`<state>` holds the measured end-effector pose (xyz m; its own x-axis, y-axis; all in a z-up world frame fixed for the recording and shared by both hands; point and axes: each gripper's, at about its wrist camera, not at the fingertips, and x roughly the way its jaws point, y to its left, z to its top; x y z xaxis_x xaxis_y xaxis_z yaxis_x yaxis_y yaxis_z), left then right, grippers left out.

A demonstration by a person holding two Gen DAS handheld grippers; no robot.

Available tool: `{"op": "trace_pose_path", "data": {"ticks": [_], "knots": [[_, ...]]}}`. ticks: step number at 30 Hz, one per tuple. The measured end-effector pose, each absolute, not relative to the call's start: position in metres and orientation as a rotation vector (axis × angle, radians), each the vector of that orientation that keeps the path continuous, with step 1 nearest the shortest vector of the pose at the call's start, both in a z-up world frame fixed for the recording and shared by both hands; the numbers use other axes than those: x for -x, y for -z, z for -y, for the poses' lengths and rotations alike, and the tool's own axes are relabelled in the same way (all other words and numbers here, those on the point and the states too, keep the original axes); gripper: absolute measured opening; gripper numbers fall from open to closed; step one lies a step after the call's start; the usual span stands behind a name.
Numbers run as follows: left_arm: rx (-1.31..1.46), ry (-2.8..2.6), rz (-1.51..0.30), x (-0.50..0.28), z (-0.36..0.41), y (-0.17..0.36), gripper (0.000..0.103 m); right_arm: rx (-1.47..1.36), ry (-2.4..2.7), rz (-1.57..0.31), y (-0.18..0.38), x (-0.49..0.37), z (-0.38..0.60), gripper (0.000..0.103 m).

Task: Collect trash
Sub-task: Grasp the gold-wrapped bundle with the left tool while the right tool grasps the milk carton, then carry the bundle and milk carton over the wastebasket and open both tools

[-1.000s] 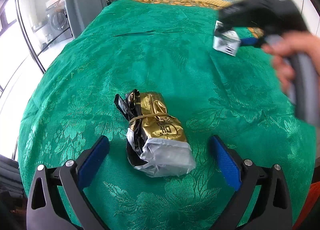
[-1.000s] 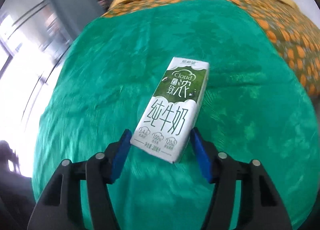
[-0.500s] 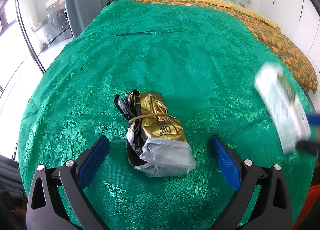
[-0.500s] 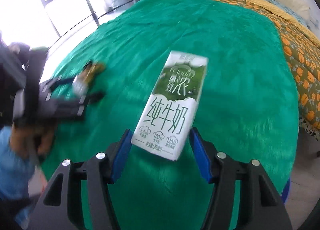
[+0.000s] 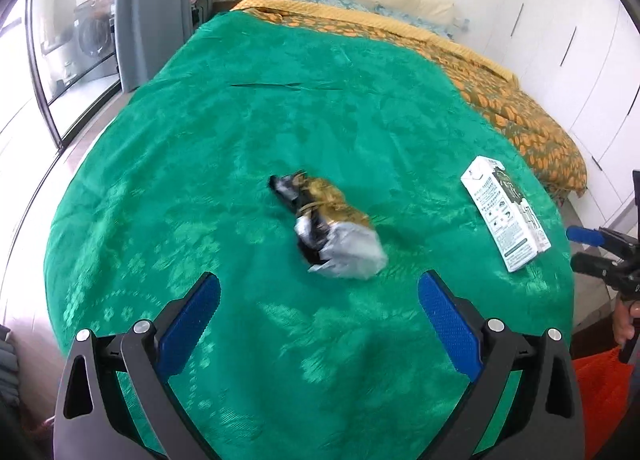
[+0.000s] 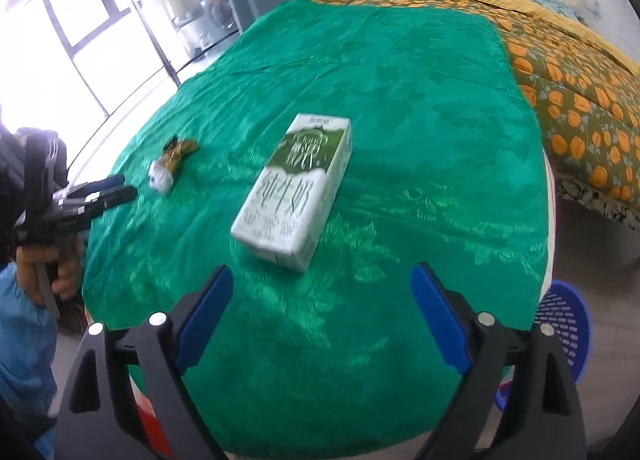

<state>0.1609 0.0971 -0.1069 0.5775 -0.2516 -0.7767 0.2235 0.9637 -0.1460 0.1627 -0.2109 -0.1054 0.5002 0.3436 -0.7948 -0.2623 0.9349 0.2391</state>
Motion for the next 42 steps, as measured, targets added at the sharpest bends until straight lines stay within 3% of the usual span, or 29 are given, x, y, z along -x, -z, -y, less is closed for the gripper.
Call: {"op": "trace_pose_path", "data": {"ticks": [6,12,13,15,16,19,31,42], "knots": [[-0.071,0.194,-0.945,-0.197,-0.057,0.117,0.098,-0.198,-0.307,-1.023,0.099,-0.206,0.185,0.092],[-0.07,0.106,-1.011,-0.217,-0.063,0.133,0.089,-0.077,-0.237,-1.093,0.115,-0.232,0.154,0.091],[-0.072,0.102,-1.007,-0.217,-0.064,0.132,0.085,-0.055,-0.232,-1.094,0.116,-0.234,0.152,0.087],[-0.071,0.102,-1.004,-0.215,-0.066,0.131,0.077,-0.022,-0.228,-1.099,0.119,-0.233,0.15,0.059],[-0.071,0.105,-1.0,-0.214,-0.067,0.13,0.073,-0.027,-0.234,-1.102,0.12,-0.233,0.151,0.057],[-0.075,0.122,-0.985,-0.21,-0.069,0.127,0.047,-0.039,-0.252,-1.085,0.118,-0.226,0.156,0.056],[-0.029,0.226,-0.923,-0.177,-0.053,0.1,0.042,-0.098,-0.412,-1.002,0.102,-0.183,0.172,0.056],[-0.009,0.447,-0.894,-0.143,0.033,0.077,0.042,-0.147,-0.421,-0.945,0.087,-0.141,0.231,0.056]]}}
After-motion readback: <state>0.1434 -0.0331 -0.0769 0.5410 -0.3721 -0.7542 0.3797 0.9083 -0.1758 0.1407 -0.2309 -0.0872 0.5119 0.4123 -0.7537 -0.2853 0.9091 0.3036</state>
